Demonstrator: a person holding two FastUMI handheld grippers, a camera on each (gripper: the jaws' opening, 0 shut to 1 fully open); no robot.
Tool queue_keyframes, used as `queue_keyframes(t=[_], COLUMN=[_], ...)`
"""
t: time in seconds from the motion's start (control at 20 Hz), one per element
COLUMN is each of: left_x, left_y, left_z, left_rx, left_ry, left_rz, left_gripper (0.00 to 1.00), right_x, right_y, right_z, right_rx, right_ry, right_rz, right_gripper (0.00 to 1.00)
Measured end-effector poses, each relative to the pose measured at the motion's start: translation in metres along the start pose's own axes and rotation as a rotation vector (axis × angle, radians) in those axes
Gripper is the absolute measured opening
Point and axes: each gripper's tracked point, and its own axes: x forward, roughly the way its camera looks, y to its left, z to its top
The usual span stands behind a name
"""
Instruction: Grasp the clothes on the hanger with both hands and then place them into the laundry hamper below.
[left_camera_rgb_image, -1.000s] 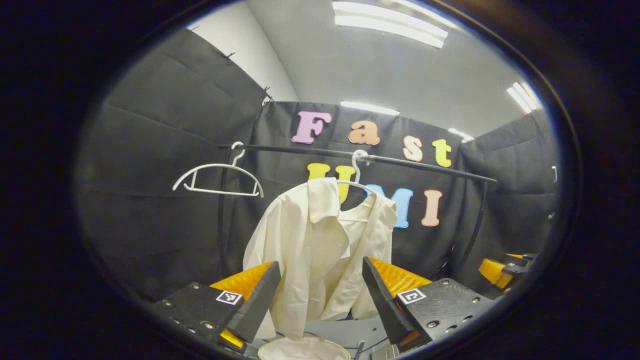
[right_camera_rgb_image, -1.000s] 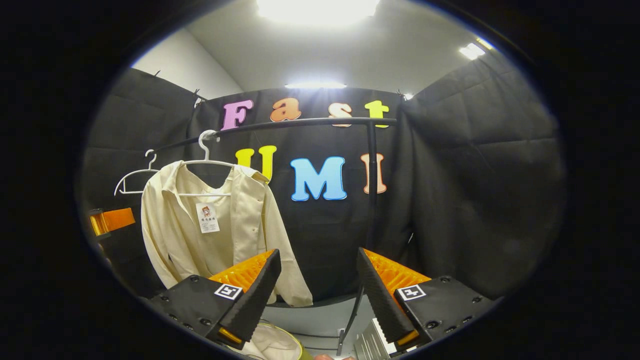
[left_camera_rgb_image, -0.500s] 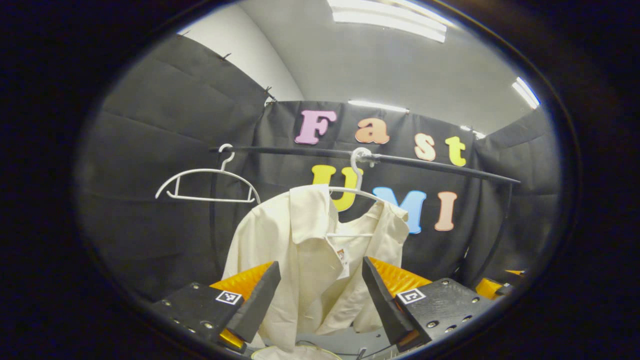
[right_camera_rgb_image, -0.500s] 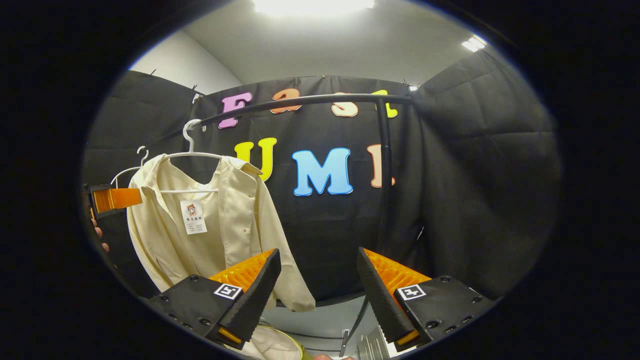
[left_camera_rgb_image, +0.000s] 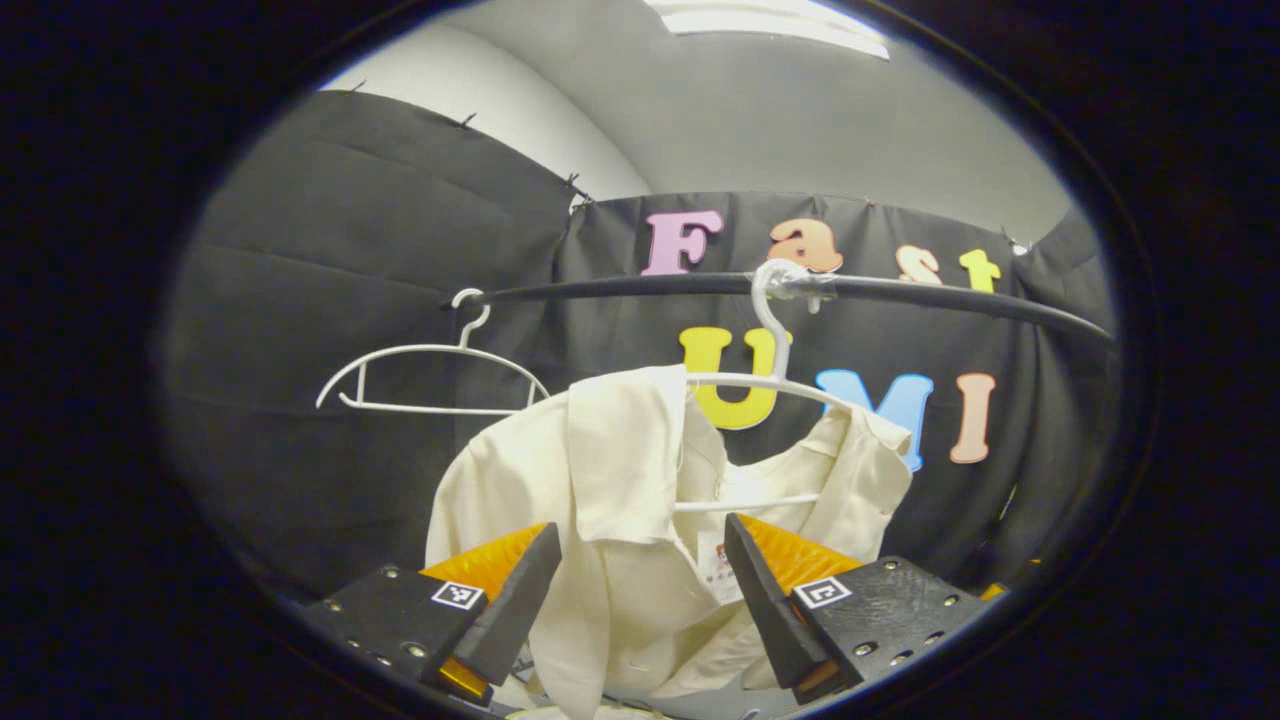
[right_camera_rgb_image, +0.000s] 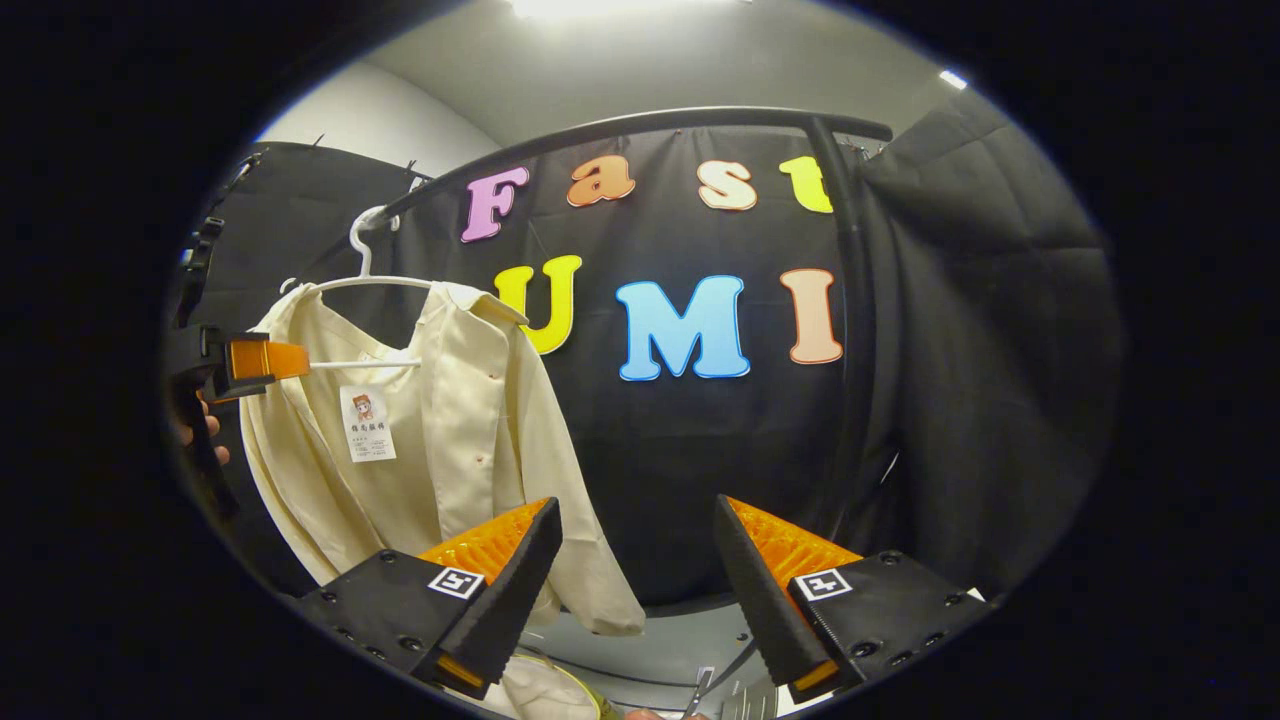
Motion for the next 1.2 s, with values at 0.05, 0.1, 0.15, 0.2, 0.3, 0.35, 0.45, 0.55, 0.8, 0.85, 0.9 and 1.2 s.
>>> queue_keyframes(t=[0.05, 0.1, 0.15, 0.2, 0.3, 0.35, 0.45, 0.55, 0.8, 0.85, 0.9, 1.2], left_x=[0.007, 0.014, 0.02, 0.024, 0.03, 0.032, 0.034, 0.031, 0.029, 0.03, 0.029, 0.03], left_y=[0.002, 0.006, 0.011, 0.015, 0.02, 0.021, 0.021, 0.024, 0.029, 0.03, 0.033, 0.051], left_z=[-0.002, -0.003, -0.003, -0.004, -0.005, -0.005, -0.004, -0.002, -0.006, -0.007, -0.008, -0.002], left_rx=[0.014, 0.028, 0.038, 0.047, 0.066, 0.079, 0.111, 0.154, 0.235, 0.244, 0.245, 0.205], left_ry=[-0.001, -0.006, -0.011, -0.012, -0.011, -0.011, -0.015, -0.015, -0.016, -0.012, -0.01, -0.046], left_rz=[0.027, 0.055, 0.087, 0.112, 0.157, 0.171, 0.195, 0.231, 0.282, 0.286, 0.278, 0.233], left_gripper=[0.95, 0.96, 0.95, 0.96, 0.94, 0.94, 0.94, 0.94, 0.8, 0.67, 0.5, 0.09], right_x=[0.007, 0.015, 0.021, 0.027, 0.038, 0.044, 0.053, 0.059, 0.067, 0.066, 0.064, 0.055], right_y=[-0.005, -0.006, -0.006, -0.006, -0.006, -0.004, 0.001, 0.007, 0.021, 0.023, 0.025, 0.042], right_z=[-0.009, -0.014, -0.019, -0.024, -0.029, -0.03, -0.033, -0.036, -0.047, -0.05, -0.052, -0.047], right_rx=[-0.005, -0.005, -0.004, -0.003, -0.005, -0.005, -0.012, -0.013, -0.003, -0.009, -0.012, -0.039], right_ry=[0.004, 0.01, 0.019, 0.033, 0.052, 0.054, 0.057, 0.065, 0.086, 0.096, 0.104, 0.091], right_rz=[0.014, 0.027, 0.04, 0.056, 0.082, 0.095, 0.126, 0.154, 0.211, 0.217, 0.223, 0.236], right_gripper=[0.97, 0.97, 0.97, 0.97, 0.97, 0.96, 0.96, 0.94, 0.94, 0.92, 0.94, 0.94])
